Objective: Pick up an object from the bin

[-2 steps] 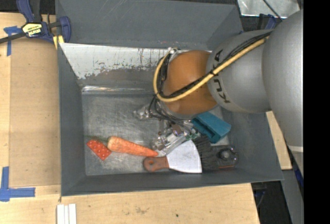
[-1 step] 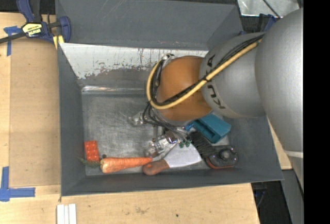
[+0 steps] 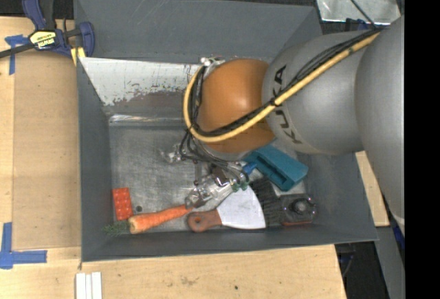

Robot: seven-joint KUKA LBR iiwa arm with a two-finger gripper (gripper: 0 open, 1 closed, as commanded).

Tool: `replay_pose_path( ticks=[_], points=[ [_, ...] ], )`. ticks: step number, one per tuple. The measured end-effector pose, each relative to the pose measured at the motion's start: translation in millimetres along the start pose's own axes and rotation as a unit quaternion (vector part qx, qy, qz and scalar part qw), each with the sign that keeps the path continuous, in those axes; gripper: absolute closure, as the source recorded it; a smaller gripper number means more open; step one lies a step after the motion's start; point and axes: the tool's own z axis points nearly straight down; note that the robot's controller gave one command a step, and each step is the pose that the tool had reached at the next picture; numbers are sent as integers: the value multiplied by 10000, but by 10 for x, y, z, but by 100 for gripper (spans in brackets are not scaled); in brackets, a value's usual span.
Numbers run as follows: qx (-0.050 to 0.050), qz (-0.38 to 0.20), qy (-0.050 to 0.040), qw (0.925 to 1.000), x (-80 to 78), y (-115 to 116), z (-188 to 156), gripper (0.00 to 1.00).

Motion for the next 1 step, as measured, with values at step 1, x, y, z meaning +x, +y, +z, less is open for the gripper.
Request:
replay_pose_path(
  ticks=[1],
  points=[
    [-5,233,-24,9997,10,-120,-506,0]
  ],
)
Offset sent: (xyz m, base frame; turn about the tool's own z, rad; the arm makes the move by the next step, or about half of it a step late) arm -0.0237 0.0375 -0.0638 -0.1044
